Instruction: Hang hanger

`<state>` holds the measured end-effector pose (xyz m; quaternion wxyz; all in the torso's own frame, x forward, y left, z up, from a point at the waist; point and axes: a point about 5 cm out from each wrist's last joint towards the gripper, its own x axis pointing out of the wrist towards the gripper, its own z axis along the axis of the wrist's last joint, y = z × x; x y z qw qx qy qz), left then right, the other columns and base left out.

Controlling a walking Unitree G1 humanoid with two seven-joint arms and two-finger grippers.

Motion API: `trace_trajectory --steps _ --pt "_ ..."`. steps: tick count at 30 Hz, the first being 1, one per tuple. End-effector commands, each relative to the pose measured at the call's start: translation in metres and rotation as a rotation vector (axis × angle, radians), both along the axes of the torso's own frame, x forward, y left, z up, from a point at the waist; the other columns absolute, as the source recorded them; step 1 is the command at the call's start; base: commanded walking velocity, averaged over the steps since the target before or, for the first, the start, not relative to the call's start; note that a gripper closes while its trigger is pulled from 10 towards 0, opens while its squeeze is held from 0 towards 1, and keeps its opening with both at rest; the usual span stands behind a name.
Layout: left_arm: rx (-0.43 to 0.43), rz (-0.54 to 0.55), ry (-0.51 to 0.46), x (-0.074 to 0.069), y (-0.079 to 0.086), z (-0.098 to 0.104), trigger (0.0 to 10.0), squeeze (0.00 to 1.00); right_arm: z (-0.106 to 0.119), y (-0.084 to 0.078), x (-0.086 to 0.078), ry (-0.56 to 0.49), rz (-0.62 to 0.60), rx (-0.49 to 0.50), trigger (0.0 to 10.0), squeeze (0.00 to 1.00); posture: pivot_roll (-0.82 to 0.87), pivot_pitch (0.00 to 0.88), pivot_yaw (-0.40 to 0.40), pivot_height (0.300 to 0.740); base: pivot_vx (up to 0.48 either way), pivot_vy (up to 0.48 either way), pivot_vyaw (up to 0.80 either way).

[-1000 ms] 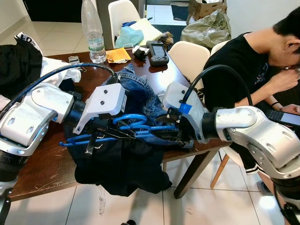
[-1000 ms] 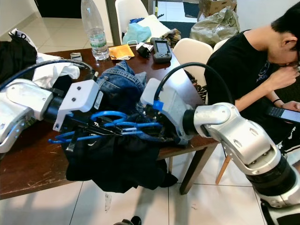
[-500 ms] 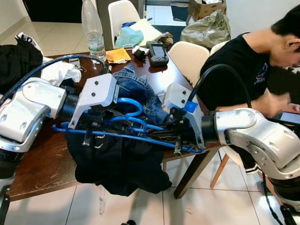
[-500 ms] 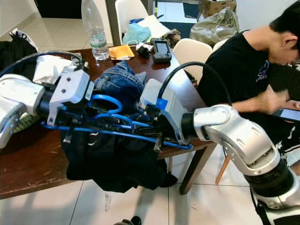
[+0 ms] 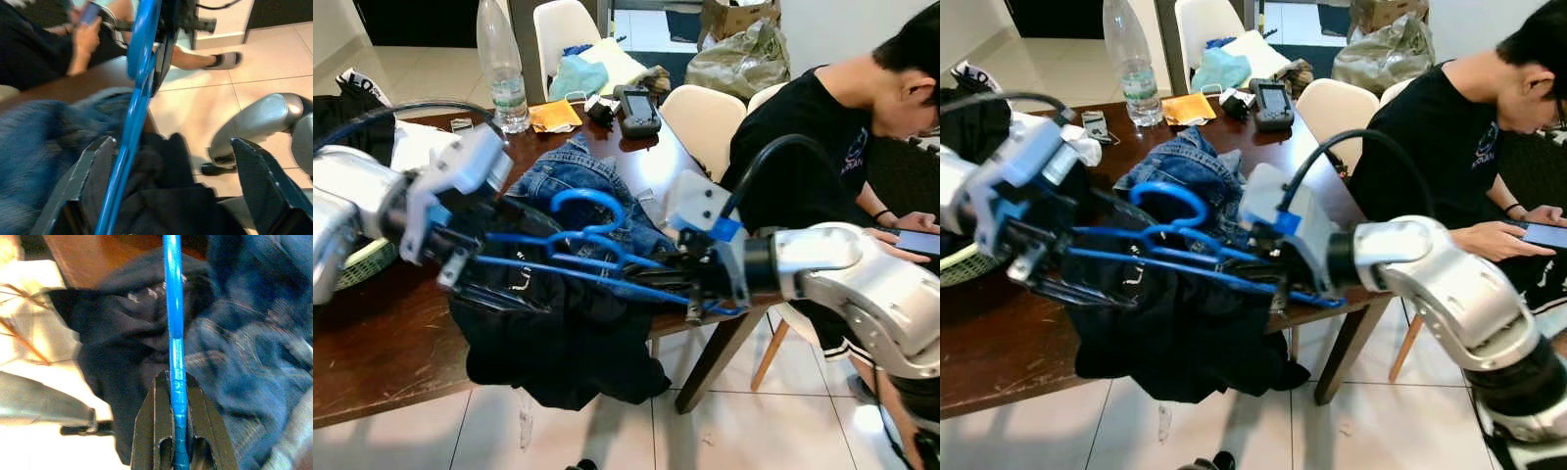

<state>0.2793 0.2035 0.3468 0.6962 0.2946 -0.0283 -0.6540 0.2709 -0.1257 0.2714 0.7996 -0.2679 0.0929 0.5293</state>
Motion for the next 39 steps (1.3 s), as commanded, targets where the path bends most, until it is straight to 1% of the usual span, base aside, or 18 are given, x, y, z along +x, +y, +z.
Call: trace_trajectory --steps 1,4,7,9,13,16,17,18,22,23,24,25,27,28,31,36,38,39 --pt "-0.033 0.107 -0.108 -0.002 0.024 0.026 10.0 1.0 -0.001 -0.012 0.003 -0.016 -0.036 -0.026 0.0 0.0 0.08 0.149 0.0 0.74 0.0 0.0 0.0" --pt "-0.091 0.252 -0.218 -0.002 0.049 0.051 10.0 1.0 -0.007 -0.03 0.008 -0.007 -0.109 -0.055 0.0 0.0 0.09 0.151 -0.003 0.74 0.0 0.0 0.0" --pt "-0.091 0.252 -0.218 -0.002 0.049 0.051 10.0 1.0 -0.007 -0.03 0.008 -0.007 -0.109 -0.055 0.0 0.0 0.09 0.151 -0.003 0.74 0.0 0.0 0.0" --pt "-0.211 0.365 -0.303 -0.003 0.066 0.068 10.0 1.0 -0.01 -0.045 0.014 -0.003 -0.189 -0.036 0.0 0.0 0.09 0.154 -0.008 0.74 0.0 0.0 0.0" --pt "-0.271 0.395 -0.325 -0.003 0.07 0.074 10.0 1.0 -0.009 -0.05 0.017 -0.004 -0.221 -0.014 0.0 0.0 0.09 0.154 -0.008 0.74 0.0 0.0 0.0" --pt "-0.499 0.474 -0.337 0.004 0.071 0.076 10.0 1.0 0.008 -0.051 0.027 -0.056 -0.294 0.22 0.0 0.0 0.1 0.161 -0.004 0.74 0.0 0.0 0.0" --pt "-0.499 0.474 -0.337 0.004 0.071 0.076 10.0 1.0 0.008 -0.051 0.027 -0.056 -0.294 0.22 0.0 0.0 0.1 0.161 -0.004 0.74 0.0 0.0 0.0" --pt "-0.603 0.604 -0.369 0.014 0.069 0.068 10.0 0.0 0.019 -0.046 0.03 -0.092 -0.308 0.39 6.4 0.0 0.09 0.166 -0.002 0.74 0.0 0.0 0.0" --pt "-0.672 0.699 -0.394 0.021 0.069 0.061 10.0 0.0 0.025 -0.043 0.032 -0.11 -0.317 0.504 6.4 0.0 0.09 0.166 -0.002 0.74 0.0 0.0 0.0" --pt "-0.67 0.849 -0.479 0.027 0.068 0.052 10.0 0.0 0.03 -0.038 0.031 -0.133 -0.304 0.606 10.0 0.0 0.09 0.172 0.001 0.74 0.0 0.0 0.0" --pt "-0.67 0.849 -0.479 0.027 0.068 0.052 10.0 0.0 0.03 -0.038 0.031 -0.133 -0.304 0.606 10.0 0.0 0.09 0.172 0.001 0.74 0.0 0.0 0.0" --pt "-0.66 1.012 -0.556 0.031 0.068 0.04 10.0 0.0 0.035 -0.035 0.031 -0.146 -0.298 0.703 10.0 0.0 0.1 0.17 -0.001 0.74 0.0 0.0 0.0" --pt "-0.66 1.012 -0.556 0.031 0.068 0.04 10.0 0.0 0.035 -0.035 0.031 -0.146 -0.298 0.703 10.0 0.0 0.1 0.17 -0.001 0.74 0.0 0.0 0.0" --pt "-0.651 1.152 -0.573 0.035 0.068 0.02 10.0 0.0 0.038 -0.03 0.031 -0.156 -0.278 0.766 10.0 0.0 0.12 0.166 -0.005 0.74 0.0 0.0 0.0" --pt "-0.588 1.291 -0.556 0.039 0.062 -0.018 10.0 0.0 0.037 -0.014 0.029 -0.147 -0.205 0.822 10.0 0.0 0.13 0.157 -0.006 0.74 0.0 0.0 0.53" --pt "-0.579 1.325 -0.527 0.041 0.06 -0.033 10.0 0.0 0.028 0.003 0.02 -0.1 -0.101 0.771 10.0 0.0 0.13 0.141 -0.004 0.74 0.0 0.0 0.8" --pt "-0.582 1.337 -0.527 0.042 0.061 -0.034 10.0 0.0 0.019 0.009 0.014 -0.082 -0.049 0.688 10.0 0.0 0.13 0.135 -0.003 0.74 0.0 0.0 0.79" --pt "-0.594 1.352 -0.534 0.042 0.061 -0.033 10.0 0.0 0.003 0.011 0.009 -0.044 -0.027 0.537 10.0 0.0 0.13 0.135 -0.003 0.74 0.0 0.0 0.79"
